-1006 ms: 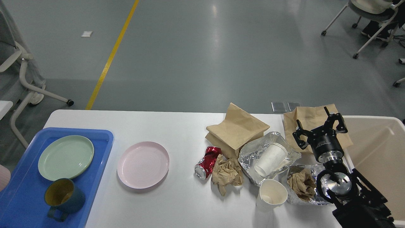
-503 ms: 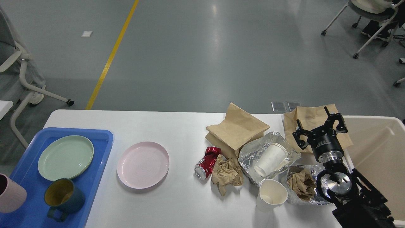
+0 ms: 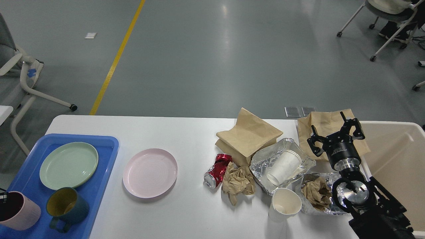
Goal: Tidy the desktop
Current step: 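Open the left gripper and raise it above the table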
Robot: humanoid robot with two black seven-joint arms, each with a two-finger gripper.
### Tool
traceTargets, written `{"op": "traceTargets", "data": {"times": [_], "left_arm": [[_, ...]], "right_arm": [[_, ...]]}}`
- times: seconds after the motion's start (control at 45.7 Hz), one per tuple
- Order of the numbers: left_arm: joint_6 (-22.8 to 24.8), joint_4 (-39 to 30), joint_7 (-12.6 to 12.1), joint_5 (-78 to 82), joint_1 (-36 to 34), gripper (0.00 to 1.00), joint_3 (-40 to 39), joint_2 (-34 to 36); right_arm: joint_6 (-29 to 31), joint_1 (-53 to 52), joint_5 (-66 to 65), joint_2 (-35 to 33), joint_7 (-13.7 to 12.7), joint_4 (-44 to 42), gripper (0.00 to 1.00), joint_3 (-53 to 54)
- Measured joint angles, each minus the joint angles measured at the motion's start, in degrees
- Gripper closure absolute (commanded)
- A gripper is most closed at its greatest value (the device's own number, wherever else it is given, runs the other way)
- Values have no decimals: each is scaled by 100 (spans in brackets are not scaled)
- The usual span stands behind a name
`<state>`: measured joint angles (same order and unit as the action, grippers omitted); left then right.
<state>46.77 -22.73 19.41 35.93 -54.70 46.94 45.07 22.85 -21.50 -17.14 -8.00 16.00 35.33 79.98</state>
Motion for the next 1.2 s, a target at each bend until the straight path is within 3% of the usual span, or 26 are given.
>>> {"op": "traceTargets", "data": {"times": [0.066, 0.109, 0.613, 0.831, 0.985, 1.203], "left_arm": [[-93, -11, -8, -279, 0, 10, -2, 22], [-177, -19, -32, -520, 7, 5, 20, 31], [-230, -382, -62, -970, -101, 4, 250, 252], [-237, -661, -99, -980, -531, 4, 611, 443], [-242, -1553, -255, -994, -1620, 4, 1413, 666], [-263, -3372, -775, -1724, -4507, 4, 3618, 151]], "right_arm": [[0, 0, 0, 0, 0, 0, 0, 0], [0, 0, 0, 0, 0, 0, 0, 0], [0, 2, 0, 0, 0, 0, 0, 0], [0, 2, 0, 0, 0, 0, 0, 0], [0, 5, 0, 0, 0, 8, 0, 0], [0, 5, 0, 0, 0, 10, 0, 0]]}}
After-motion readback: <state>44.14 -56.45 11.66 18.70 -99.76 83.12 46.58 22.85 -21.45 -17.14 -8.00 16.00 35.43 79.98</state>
